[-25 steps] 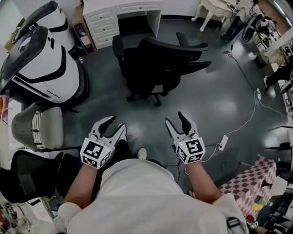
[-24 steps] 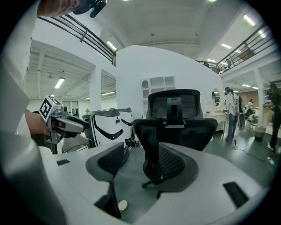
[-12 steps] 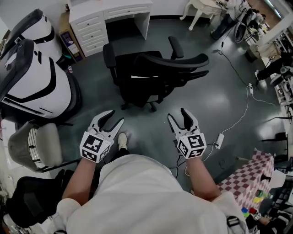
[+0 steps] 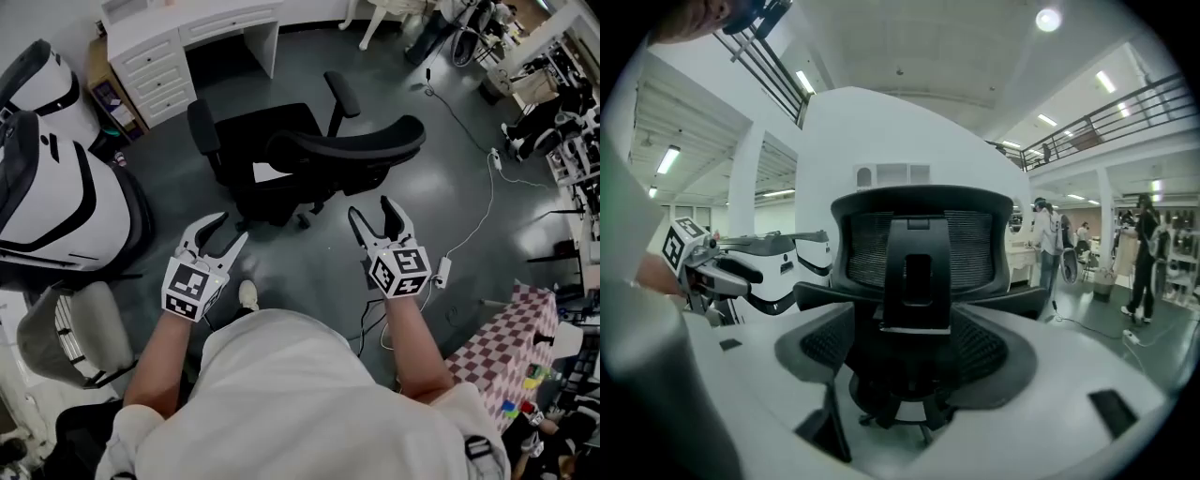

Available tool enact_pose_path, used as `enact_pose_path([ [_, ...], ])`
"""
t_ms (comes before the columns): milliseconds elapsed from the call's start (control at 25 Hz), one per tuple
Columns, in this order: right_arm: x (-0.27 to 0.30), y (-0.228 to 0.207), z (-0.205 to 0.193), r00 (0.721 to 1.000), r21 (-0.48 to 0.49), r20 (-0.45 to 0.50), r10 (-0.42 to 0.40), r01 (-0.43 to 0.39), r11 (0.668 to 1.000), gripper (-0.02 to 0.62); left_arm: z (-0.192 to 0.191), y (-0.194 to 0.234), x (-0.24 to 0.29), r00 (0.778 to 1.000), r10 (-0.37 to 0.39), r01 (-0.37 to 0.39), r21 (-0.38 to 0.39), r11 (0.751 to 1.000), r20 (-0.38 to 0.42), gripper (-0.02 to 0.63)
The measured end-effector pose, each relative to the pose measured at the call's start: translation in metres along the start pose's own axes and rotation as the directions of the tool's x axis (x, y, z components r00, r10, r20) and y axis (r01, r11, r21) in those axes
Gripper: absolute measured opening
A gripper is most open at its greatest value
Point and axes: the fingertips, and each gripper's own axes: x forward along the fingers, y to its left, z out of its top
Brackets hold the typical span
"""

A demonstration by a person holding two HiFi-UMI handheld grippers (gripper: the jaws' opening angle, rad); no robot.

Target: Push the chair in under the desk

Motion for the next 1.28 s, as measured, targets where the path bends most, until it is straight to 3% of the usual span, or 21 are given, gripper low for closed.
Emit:
enact_pose_path([
  [480,0.042,-0.018,0.026,0.998,-0.016,-0.014,-0.057,0.057,0.998,0.311,0.001,0.034,0.057,0.989,-0.128,0.137,0.148,0.979,-0.074,0.225],
  [680,0.051,-0.020,0.027,0.997,-0.036,-0.032,-0.066,0.065,0.997,0.310,-0.002,0.033,0.085,0.976,-0.177,0.203,0.248,0.947,-0.126,0.224],
  [800,0.052,-0.021,0.026,0.997,-0.024,-0.022,-0.077,0.076,0.997,0.310,-0.007,0.027,0.093,0.966,-0.219,0.251,0.300,0.920,-0.137,0.189],
  [1000,0.051,-0.025,0.026,0.995,-0.019,-0.021,-0.093,0.093,0.996,0.310,-0.008,0.023,0.096,0.951,-0.287,0.309,0.280,0.909,-0.117,0.176],
  [1280,0.051,-0.030,0.027,0.992,-0.006,-0.023,-0.123,0.123,0.992,0.310,-0.007,0.020,0.099,0.944,-0.315,0.331,0.278,0.902,-0.101,0.173],
])
